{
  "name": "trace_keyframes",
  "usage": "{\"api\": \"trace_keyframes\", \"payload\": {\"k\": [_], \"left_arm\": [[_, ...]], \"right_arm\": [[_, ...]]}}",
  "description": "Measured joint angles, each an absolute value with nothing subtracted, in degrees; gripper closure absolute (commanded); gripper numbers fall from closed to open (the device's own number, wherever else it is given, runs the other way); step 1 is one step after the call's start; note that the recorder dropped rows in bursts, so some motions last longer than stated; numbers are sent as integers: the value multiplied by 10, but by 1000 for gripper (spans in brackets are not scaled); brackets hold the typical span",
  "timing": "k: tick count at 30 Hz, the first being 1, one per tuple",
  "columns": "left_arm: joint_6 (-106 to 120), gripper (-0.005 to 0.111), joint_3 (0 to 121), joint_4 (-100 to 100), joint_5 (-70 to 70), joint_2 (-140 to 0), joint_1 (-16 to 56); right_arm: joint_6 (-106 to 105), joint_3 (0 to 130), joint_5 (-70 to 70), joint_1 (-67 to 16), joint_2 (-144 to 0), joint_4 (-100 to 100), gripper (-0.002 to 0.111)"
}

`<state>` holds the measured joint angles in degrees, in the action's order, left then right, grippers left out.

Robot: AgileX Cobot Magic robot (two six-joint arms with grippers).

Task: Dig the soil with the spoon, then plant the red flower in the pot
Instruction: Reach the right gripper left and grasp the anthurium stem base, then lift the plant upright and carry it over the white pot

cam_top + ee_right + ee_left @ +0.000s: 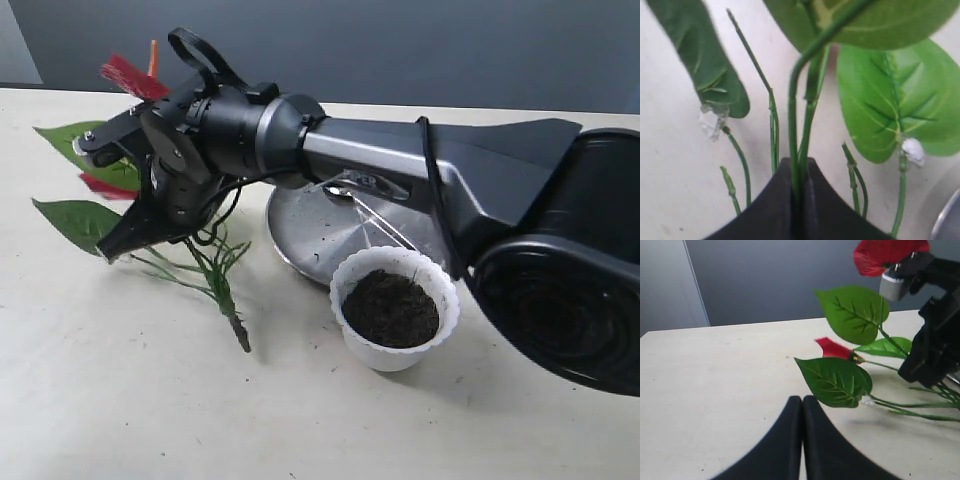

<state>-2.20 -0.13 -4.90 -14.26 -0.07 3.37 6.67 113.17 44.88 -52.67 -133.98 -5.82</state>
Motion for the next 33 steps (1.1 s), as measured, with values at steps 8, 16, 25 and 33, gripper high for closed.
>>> {"api": "trace_keyframes", "payload": {"k": [8,16,25,33], "left_arm": [[-22,106,-1,-49,-143,-1,34],[-22,106,-1,-49,-143,-1,34],[-22,106,-1,-49,-143,-1,34],[-22,106,-1,-49,-143,-1,34]], "right_arm": [[230,1132,382,-510,-1245,-163,108],[346,956,344,-406,-1065,-252,108],[358,500,-91,-295,-822,-331,108],[115,338,-305,-277,-835,-122,108]]}}
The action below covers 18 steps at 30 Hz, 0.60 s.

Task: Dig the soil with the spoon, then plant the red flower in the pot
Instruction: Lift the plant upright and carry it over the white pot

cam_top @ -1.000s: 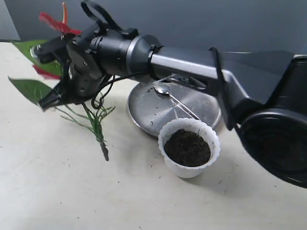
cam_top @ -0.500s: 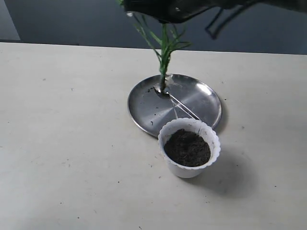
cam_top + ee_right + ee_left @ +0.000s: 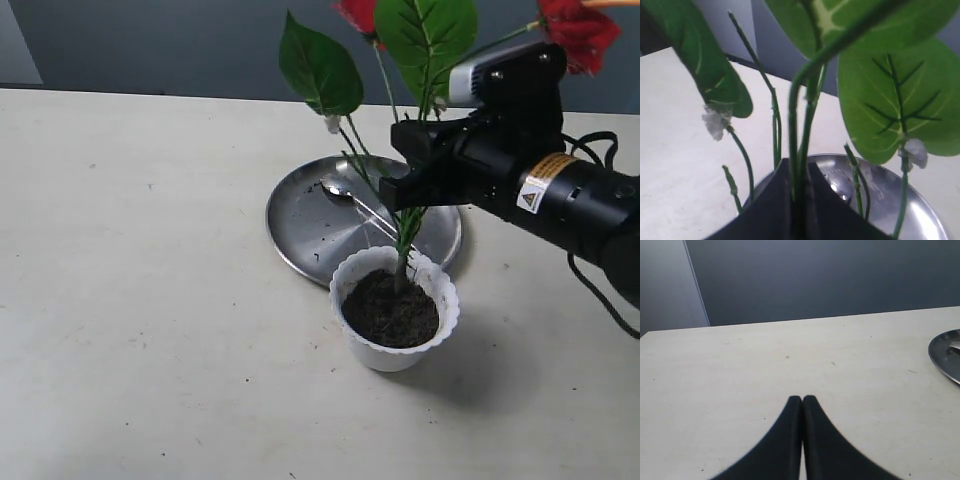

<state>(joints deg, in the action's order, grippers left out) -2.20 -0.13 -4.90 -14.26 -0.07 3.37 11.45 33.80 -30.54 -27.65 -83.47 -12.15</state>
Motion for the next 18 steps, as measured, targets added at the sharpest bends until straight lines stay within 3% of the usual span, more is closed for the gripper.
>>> {"api": "trace_keyframes", "payload": {"k": [18], "left_arm": [[-22,106,-1,-49,-143,-1,34]], "right_arm": [[65,279,-387,-277,-864,-147,108]]}}
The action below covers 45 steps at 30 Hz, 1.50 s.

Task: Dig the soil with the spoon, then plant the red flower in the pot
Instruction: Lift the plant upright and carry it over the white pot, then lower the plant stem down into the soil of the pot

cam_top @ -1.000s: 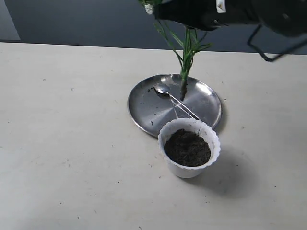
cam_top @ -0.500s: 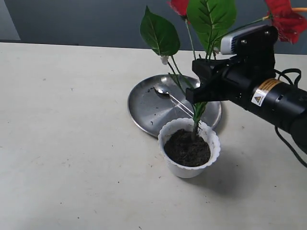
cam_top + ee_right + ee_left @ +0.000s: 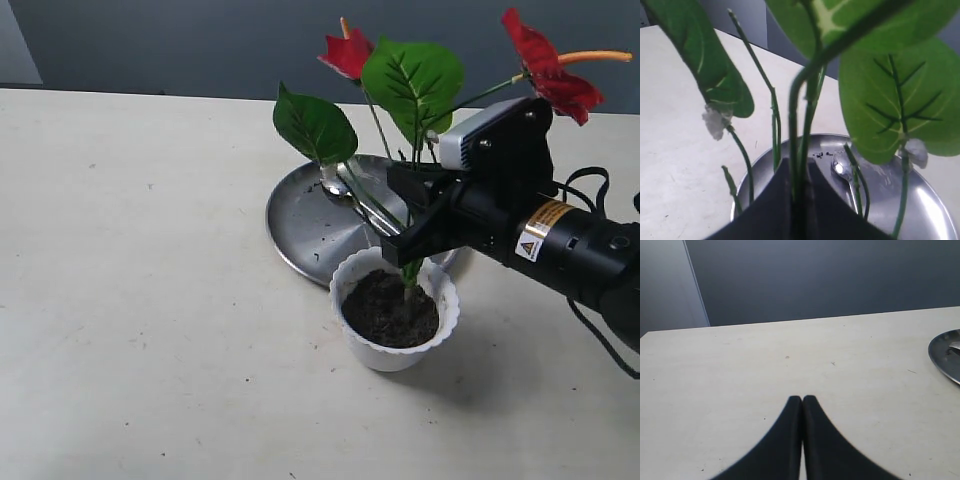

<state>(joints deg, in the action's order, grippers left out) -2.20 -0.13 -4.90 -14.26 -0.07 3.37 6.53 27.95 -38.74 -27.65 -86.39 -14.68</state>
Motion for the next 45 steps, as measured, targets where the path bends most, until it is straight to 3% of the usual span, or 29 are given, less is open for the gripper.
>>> {"api": "trace_keyframes", "payload": {"k": [13,45], "left_arm": [[-22,106,-1,-49,-143,-1,34],[-22,106,-1,-49,-143,-1,34]], "right_arm": [[75,279,-463,-277,-933,-157,108],[179,291,-355,-275,-933,-243,108]]}}
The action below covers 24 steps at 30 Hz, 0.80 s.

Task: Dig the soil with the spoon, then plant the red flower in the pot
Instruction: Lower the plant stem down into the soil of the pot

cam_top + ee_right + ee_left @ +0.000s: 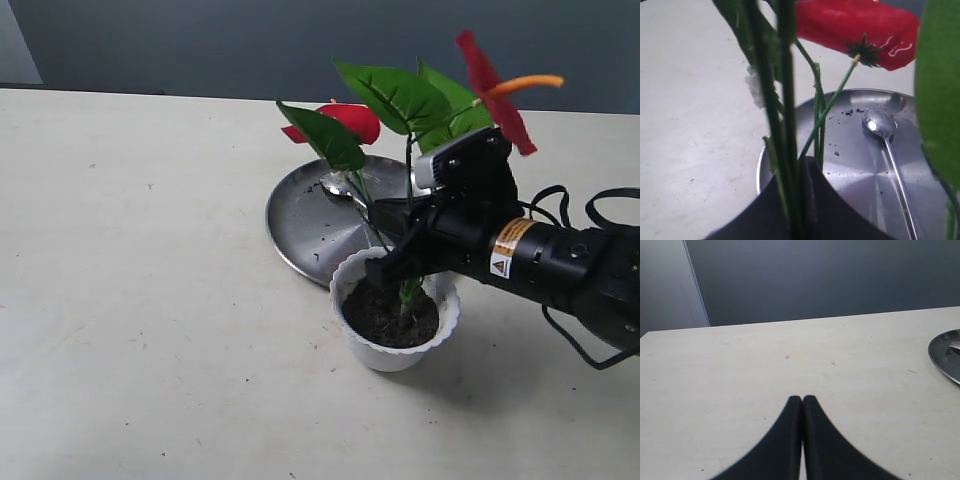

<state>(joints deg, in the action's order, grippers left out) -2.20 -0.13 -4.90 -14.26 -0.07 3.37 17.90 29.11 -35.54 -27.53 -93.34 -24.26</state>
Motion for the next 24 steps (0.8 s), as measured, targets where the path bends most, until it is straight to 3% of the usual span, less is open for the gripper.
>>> {"api": "trace_keyframes", "payload": {"k": [24], "left_arm": [[-22,106,-1,-49,-143,-1,34]], "right_arm": [[249,293,-368,-275,-932,-370,108]]}}
